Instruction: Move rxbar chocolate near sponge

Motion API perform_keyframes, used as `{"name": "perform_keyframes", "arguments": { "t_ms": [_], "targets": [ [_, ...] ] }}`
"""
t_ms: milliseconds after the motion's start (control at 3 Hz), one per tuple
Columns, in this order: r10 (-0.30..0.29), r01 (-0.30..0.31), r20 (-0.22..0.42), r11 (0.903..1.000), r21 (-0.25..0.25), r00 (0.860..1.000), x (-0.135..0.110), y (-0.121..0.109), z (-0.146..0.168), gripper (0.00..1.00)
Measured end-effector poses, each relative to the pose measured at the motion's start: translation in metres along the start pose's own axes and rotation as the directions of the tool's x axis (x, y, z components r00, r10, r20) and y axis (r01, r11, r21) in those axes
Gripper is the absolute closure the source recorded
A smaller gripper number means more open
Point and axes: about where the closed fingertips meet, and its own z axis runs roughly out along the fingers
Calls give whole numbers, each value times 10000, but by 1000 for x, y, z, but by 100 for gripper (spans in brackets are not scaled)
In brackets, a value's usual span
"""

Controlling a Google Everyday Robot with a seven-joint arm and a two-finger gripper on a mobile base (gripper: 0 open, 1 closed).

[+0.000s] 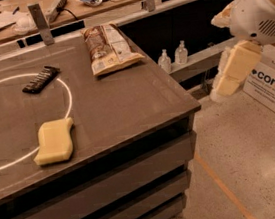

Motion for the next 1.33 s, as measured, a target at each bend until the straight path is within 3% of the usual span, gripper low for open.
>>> {"name": "perform_keyframes", "arguments": {
  "t_ms": [333,667,1000,1333],
  "targets": [
    [16,-34,786,9997,231,9969,-26,-15,17,0],
    [526,-562,1684,9983,163,9843,-56,-29,48,0],
    [325,-376,3067,9992,105,9512,-100,-41,92,0],
    [-306,194,3767,9993,335,9258,-125,-48,114,0]
  ]
}}
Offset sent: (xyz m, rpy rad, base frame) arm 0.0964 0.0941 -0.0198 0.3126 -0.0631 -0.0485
